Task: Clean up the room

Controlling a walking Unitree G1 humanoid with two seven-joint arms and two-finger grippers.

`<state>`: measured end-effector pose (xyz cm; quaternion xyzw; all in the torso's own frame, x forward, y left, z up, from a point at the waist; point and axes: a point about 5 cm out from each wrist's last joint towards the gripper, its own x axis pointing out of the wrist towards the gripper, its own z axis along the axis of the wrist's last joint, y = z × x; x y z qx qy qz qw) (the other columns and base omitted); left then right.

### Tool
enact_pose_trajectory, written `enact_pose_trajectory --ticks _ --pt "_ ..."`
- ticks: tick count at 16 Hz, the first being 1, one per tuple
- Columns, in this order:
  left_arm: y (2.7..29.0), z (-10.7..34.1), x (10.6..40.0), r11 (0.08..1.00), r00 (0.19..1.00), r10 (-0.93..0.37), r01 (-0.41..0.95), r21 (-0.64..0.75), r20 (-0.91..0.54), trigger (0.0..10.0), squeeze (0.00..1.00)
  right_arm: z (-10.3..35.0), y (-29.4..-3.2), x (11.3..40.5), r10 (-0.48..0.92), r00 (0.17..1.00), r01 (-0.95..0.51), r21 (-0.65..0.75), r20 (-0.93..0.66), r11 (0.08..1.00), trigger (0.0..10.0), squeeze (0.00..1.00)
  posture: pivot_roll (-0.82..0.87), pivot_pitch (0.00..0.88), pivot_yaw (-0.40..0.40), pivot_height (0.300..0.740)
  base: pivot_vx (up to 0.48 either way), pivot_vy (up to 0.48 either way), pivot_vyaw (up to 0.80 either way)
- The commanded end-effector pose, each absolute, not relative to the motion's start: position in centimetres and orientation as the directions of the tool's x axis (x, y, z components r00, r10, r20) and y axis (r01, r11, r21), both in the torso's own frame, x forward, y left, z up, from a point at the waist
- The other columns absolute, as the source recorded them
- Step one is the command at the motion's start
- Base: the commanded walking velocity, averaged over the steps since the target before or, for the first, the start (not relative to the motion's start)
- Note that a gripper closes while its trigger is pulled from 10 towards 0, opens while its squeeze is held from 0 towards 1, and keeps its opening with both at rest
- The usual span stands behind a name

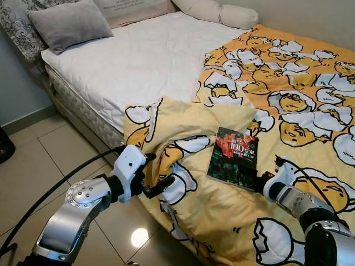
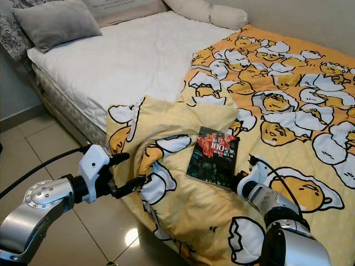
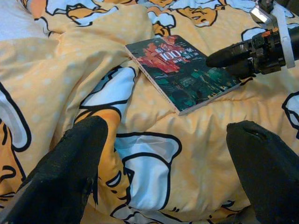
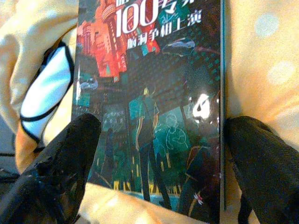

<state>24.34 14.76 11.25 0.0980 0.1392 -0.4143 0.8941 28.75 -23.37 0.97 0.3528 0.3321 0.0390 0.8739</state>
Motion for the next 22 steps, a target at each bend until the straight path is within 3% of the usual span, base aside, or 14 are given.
enact_pose_trajectory --ticks 1,5,9,11,17,18,22 --pt "14.8 11.6 24.4 0.638 0.625 -0.708 0.766 0.083 -0.329 10.0 0.69 0.6 -23.5 28.1 0.331 0.754 0.169 0.655 -0.567 0.736 10.0 0.0 -0.04 0.0 -0.011 0.74 0.0 0.0 0.0" --pt "14.8 11.4 24.8 0.654 0.645 -0.689 0.75 0.101 -0.33 10.0 0.69 -1.3 -21.1 26.9 0.388 0.67 0.192 0.652 -0.633 0.733 10.0 0.0 -0.03 0.0 -0.008 0.74 0.0 0.0 0.0" --pt "15.0 11.6 25.5 0.668 0.665 -0.675 0.735 0.119 -0.319 10.0 0.69 -1.3 -18.9 27.1 0.44 0.682 0.198 0.726 -0.585 0.658 10.0 0.0 -0.03 0.0 -0.006 0.74 0.0 0.0 0.0" --pt "14.8 11.5 25.8 0.674 0.673 -0.669 0.728 0.126 -0.315 10.0 0.69 -2.1 -18.1 26.6 0.444 0.646 0.19 0.695 -0.621 0.694 10.0 0.0 -0.03 0.0 -0.007 0.74 0.0 0.0 0.0" --pt "14.9 11.1 25.8 0.69 0.69 -0.646 0.711 0.137 -0.326 10.0 0.69 -2.7 -17.8 26.4 0.353 0.647 0.231 0.615 -0.676 0.754 10.0 0.0 -0.03 0.0 -0.004 0.74 0.0 0.0 0.0" --pt "14.9 11.1 25.8 0.69 0.691 -0.646 0.71 0.137 -0.325 10.0 0.69 -2.5 -17.7 26.7 0.36 0.658 0.232 0.633 -0.661 0.739 10.0 0.0 -0.03 0.0 -0.004 0.74 0.0 0.0 0.0" --pt "14.9 11.2 26.1 0.694 0.697 -0.644 0.706 0.142 -0.315 10.0 0.68 0.7 -17.2 29.7 0.422 0.794 0.172 0.827 -0.438 0.535 10.0 0.0 -0.03 0.0 -0.003 0.74 0.0 0.0 0.0"
